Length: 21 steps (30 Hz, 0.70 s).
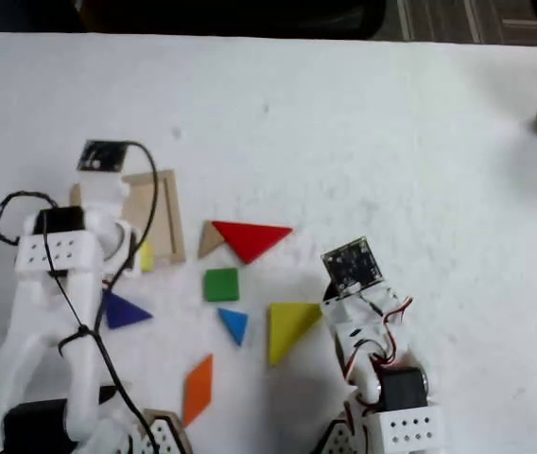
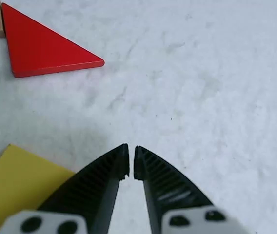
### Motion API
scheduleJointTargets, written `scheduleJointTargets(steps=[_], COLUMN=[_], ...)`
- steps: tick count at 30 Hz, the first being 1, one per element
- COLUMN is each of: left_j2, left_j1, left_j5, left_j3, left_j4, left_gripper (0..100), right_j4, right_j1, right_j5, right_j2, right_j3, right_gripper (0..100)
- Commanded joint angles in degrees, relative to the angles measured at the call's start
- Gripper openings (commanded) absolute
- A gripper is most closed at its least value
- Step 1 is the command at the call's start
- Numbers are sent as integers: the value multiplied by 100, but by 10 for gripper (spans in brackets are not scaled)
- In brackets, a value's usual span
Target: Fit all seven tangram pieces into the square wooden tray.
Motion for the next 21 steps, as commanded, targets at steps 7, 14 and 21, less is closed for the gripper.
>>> scheduleJointTargets(steps=[7, 14, 21], left_j2=[-224, -259, -224], left_j1=[-558, -418, -409], left_j5=[-1415, -1319, -167], left_j3=[1618, 2163, 2154], left_j4=[-527, -1354, -2057], left_gripper=[238, 238, 238], right_j4=[-119, -119, -119], right_j1=[40, 31, 31], right_j5=[-9, -9, -9], right_j2=[-57, -57, -57], right_j3=[53, 53, 53], right_gripper=[28, 28, 28])
